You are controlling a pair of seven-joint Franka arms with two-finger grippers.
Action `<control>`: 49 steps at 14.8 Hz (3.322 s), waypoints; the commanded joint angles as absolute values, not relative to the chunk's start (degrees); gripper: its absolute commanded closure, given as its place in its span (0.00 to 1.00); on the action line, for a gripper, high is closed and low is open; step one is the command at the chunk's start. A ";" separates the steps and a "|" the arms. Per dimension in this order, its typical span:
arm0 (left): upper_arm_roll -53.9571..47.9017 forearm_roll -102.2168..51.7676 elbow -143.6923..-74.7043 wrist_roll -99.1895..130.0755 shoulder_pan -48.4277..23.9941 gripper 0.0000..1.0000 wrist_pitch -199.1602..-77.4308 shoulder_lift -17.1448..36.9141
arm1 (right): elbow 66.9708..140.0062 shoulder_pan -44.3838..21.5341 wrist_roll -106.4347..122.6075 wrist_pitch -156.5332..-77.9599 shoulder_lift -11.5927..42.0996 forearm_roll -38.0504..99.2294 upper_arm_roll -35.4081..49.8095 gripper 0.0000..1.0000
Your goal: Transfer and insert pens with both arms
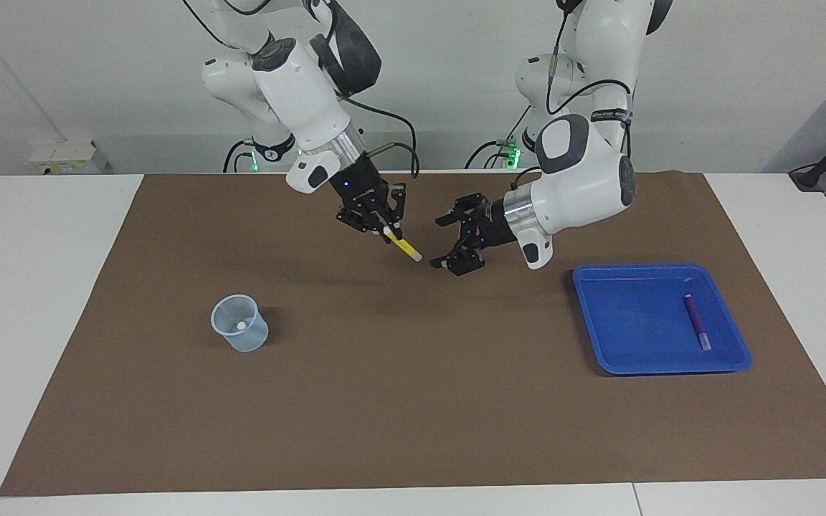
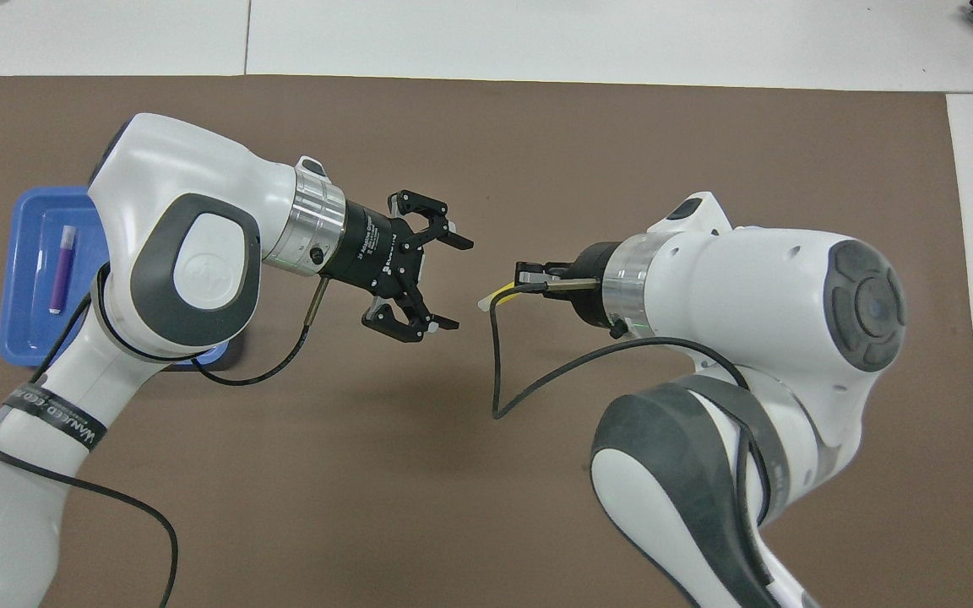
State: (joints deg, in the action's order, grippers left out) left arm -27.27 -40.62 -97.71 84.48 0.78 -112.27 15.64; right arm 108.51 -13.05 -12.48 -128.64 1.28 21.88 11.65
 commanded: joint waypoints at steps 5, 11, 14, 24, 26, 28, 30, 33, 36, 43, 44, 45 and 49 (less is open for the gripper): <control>-26.54 -29.36 -101.06 81.93 0.44 0.00 -108.29 10.46 | 108.28 -5.46 4.73 -114.80 -3.86 13.90 11.78 1.00; -26.10 -24.88 -107.58 59.41 3.78 0.00 -105.14 6.77 | 108.28 -1.50 16.14 -114.43 -4.57 5.72 11.78 1.00; -26.19 -18.39 -107.14 58.98 3.78 0.00 -104.94 6.68 | 108.37 1.74 23.62 -116.10 -4.40 0.01 11.78 1.00; -26.10 -11.72 -110.73 11.14 17.92 0.00 -113.70 6.06 | 110.65 8.34 28.91 -124.26 -1.15 -0.09 12.04 1.00; -26.10 -7.93 -110.48 7.04 18.81 0.00 -115.22 6.33 | 110.92 8.96 30.84 -125.94 -0.10 0.00 12.04 1.00; -26.10 -2.66 -110.21 6.33 18.81 0.00 -116.36 6.59 | 110.92 9.14 30.76 -127.52 0.96 0.26 12.04 1.00; -26.10 -2.55 -110.22 6.24 19.77 0.00 -118.20 6.77 | 110.83 9.14 30.67 -129.02 2.19 0.88 12.04 1.00; -26.10 -0.19 -110.21 -2.15 21.52 0.00 -121.36 7.82 | 110.92 9.05 30.50 -130.78 3.95 0.97 12.13 1.00; -26.10 5.34 -109.95 -5.36 23.29 0.00 -123.83 9.22 | 111.18 8.96 30.41 -130.78 4.92 1.05 12.13 1.00; -25.31 17.40 -91.51 -6.15 23.99 0.02 -111.98 24.51 | 111.80 8.88 30.50 -130.35 4.92 1.14 12.13 0.01; -25.31 17.49 -91.06 -6.15 23.99 0.03 -111.45 25.13 | 111.80 8.70 30.32 -129.91 4.57 1.06 12.13 0.00; -25.23 17.49 -90.97 -6.15 24.34 0.07 -111.45 25.92 | 111.80 8.53 30.41 -129.73 4.48 1.14 12.13 0.00; -25.40 16.44 -90.97 -6.24 28.47 0.08 -111.62 29.27 | 111.27 8.17 30.41 -127.28 2.99 1.05 12.30 0.00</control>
State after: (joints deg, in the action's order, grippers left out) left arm -24.69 16.42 -93.02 -5.49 26.67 -113.29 27.68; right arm 110.99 7.83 29.75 -129.25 4.72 0.80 11.80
